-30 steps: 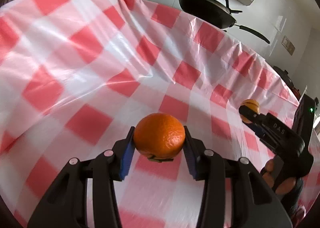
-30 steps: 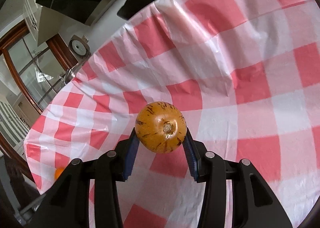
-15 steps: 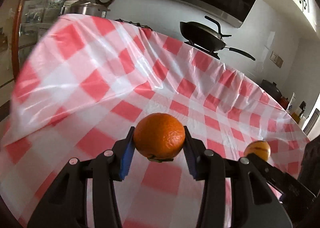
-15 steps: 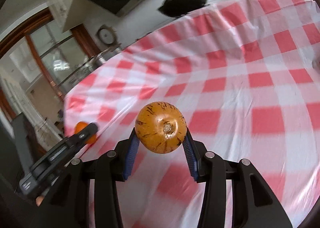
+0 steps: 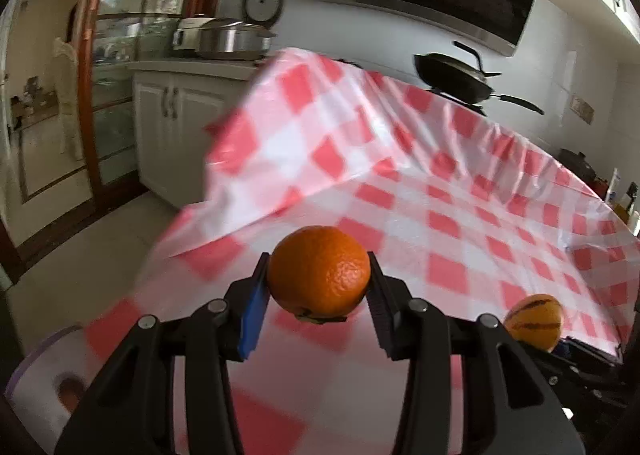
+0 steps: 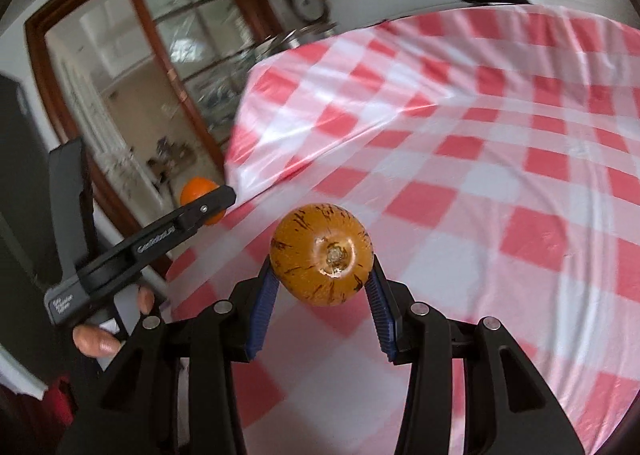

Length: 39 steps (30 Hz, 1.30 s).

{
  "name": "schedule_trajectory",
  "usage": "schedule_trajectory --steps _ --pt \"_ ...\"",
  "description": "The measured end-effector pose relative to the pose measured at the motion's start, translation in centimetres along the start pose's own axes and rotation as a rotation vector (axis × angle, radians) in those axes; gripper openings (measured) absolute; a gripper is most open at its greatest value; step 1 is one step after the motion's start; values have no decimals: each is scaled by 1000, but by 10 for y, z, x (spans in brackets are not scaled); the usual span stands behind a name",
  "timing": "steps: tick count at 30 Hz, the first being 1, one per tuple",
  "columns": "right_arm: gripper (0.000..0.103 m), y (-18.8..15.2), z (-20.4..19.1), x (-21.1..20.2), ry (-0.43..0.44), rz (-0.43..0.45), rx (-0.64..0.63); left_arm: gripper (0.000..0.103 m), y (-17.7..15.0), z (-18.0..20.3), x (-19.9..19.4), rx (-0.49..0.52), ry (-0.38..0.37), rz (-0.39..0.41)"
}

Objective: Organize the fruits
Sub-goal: 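Carry the orange and striped fruit to the white box with both tools, then open the left tool over the box while the right tool releases the striped fruit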

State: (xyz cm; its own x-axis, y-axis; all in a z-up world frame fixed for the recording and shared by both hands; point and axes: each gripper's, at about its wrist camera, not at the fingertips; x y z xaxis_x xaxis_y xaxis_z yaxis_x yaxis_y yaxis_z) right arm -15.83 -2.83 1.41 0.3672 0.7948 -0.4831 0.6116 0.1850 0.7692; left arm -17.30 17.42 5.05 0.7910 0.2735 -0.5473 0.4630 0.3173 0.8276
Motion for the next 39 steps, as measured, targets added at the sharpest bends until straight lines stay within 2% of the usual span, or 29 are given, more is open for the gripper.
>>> schedule_trajectory --steps 7,14,20,23,27,30,35,39 --pt "44 -13 -56 25 62 -90 -125 45 -13 -54 -20 -28 76 7" --pt "44 -38 -119 57 173 -218 -286 45 -34 -115 -47 -89 187 10" --pt "44 -81 -177 94 283 -390 -451 45 -73 -173 -62 -175 314 -23" --pt "44 -108 -193 121 282 -500 -507 46 -97 -204 -51 -225 358 -110" --pt "44 -136 -200 165 229 -653 -554 45 -135 -243 -21 -329 390 -290" --pt "44 -154 -203 198 193 -749 -573 45 -159 -257 2 -366 393 -424" --pt "44 -180 -202 236 164 -894 -560 46 -188 -271 21 -397 429 -552" --pt "44 -197 -201 247 174 -983 -579 47 -197 -279 26 -405 448 -607"
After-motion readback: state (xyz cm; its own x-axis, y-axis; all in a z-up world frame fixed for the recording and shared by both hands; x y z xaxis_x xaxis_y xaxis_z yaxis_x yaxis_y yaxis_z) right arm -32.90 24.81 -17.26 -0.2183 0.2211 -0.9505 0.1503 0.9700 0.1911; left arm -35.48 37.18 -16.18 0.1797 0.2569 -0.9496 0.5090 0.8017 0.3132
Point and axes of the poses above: each gripper's, at about its wrist camera, not at the fingertips, and x roughly the way its jaws point, z to its right, y to its top, and after that the axes turned 9 degrees about y, right-handed
